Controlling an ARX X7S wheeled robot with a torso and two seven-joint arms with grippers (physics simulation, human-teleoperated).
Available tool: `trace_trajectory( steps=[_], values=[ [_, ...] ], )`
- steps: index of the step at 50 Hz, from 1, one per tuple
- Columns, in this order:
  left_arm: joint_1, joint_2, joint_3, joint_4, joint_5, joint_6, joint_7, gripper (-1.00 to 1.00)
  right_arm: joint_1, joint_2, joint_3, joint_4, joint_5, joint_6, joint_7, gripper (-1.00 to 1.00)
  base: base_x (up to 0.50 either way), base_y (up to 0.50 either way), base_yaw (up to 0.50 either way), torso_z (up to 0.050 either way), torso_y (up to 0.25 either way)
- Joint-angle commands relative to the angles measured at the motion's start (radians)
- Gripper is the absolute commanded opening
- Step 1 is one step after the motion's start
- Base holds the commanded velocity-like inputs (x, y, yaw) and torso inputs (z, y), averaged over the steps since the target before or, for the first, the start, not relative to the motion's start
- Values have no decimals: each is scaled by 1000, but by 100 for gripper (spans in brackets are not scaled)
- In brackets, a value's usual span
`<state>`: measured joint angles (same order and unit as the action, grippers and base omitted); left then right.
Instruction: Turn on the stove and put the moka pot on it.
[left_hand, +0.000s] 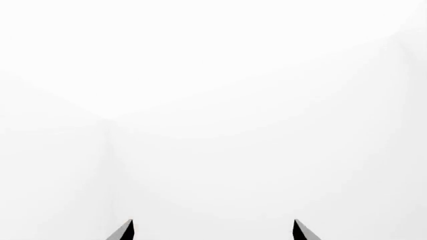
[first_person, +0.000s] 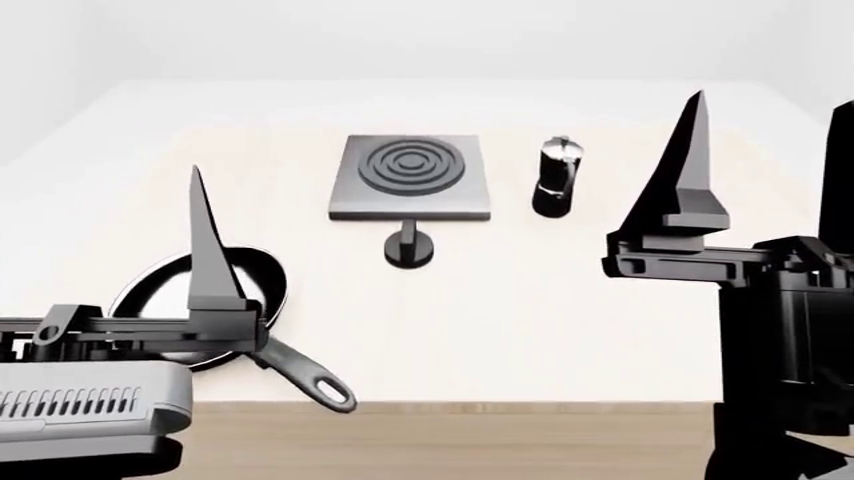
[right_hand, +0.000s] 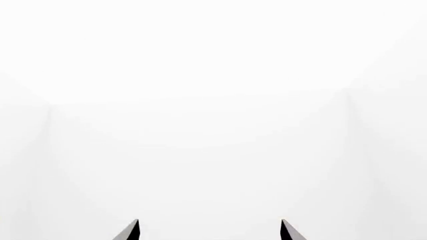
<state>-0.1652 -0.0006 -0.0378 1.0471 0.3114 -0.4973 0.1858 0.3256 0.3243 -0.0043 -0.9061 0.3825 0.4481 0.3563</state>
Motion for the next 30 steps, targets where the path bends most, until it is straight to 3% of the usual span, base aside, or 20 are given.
trace_trajectory(
  steps=[1,30],
  values=[
    [6,0,-1,0,-2,4,-3,100,-1,6,-5,3,8,-7,9,100,121,0,0,0,0],
    [10,0,-5,0,-8,10,-1,100,1,24,-20,7,18,-20,29,100,140,0,0,0,0]
  ],
)
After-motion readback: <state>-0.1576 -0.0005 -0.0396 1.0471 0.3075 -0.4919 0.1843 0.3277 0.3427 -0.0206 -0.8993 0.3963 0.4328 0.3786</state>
